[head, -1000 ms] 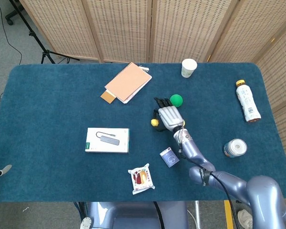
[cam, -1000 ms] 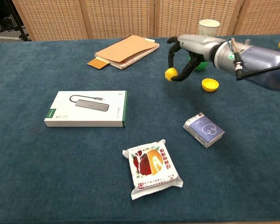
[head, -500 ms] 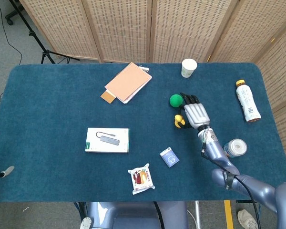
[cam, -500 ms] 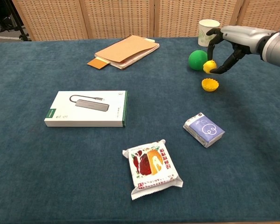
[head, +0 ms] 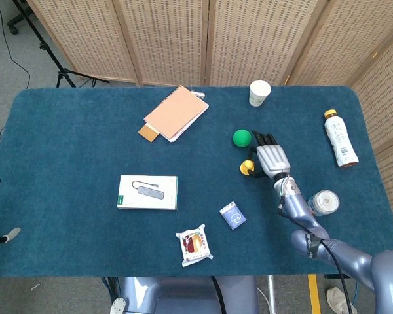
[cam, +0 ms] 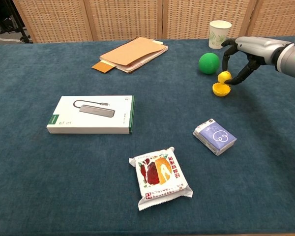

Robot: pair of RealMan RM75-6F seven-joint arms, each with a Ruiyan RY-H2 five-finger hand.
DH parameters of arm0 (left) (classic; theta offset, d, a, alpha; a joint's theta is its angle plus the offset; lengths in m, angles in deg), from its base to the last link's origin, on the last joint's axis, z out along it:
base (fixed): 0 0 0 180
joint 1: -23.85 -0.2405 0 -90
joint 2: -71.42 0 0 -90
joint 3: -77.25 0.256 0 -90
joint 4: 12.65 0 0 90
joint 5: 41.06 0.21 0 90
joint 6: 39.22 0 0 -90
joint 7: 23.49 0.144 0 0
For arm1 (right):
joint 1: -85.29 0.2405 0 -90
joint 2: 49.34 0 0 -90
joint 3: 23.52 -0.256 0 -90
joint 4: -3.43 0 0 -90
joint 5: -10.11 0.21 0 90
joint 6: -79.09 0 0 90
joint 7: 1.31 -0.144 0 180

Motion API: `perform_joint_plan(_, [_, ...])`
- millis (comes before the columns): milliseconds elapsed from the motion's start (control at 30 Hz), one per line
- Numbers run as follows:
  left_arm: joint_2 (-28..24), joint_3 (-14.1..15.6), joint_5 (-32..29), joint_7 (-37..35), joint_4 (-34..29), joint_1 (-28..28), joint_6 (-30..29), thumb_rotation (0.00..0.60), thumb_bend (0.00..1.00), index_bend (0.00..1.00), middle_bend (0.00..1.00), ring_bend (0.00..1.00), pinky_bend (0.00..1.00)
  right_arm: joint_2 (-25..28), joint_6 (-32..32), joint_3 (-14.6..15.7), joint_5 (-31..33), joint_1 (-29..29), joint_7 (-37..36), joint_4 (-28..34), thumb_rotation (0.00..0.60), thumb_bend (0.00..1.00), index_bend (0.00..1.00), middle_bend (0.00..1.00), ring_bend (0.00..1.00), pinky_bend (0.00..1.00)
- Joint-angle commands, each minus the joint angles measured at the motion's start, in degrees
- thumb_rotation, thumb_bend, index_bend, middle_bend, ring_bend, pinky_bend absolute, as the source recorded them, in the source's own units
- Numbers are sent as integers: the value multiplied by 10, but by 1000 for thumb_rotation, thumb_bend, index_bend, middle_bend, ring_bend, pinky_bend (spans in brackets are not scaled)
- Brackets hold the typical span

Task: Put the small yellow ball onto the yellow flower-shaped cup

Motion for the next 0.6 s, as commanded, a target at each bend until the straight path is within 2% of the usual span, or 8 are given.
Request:
perform_joint_plan(33, [0, 0, 0, 0, 0, 0, 0, 600, 0, 0, 0, 0, 0, -2, 4, 1, 2, -1, -3, -2, 600, 442, 523, 0, 0, 0])
perform_joint_plan(367, [3, 0, -2, 5, -1, 0, 0, 600, 0, 0, 0, 0, 0, -15, 15, -1, 2, 1, -13, -21, 600, 421, 520, 0, 0, 0])
perform_joint_plan(600, [3, 0, -4, 4, 1, 0, 1, 600, 0, 0, 0, 0, 0, -10, 23, 0, 3, 1, -12, -18, 600, 413, 438, 0, 0, 0])
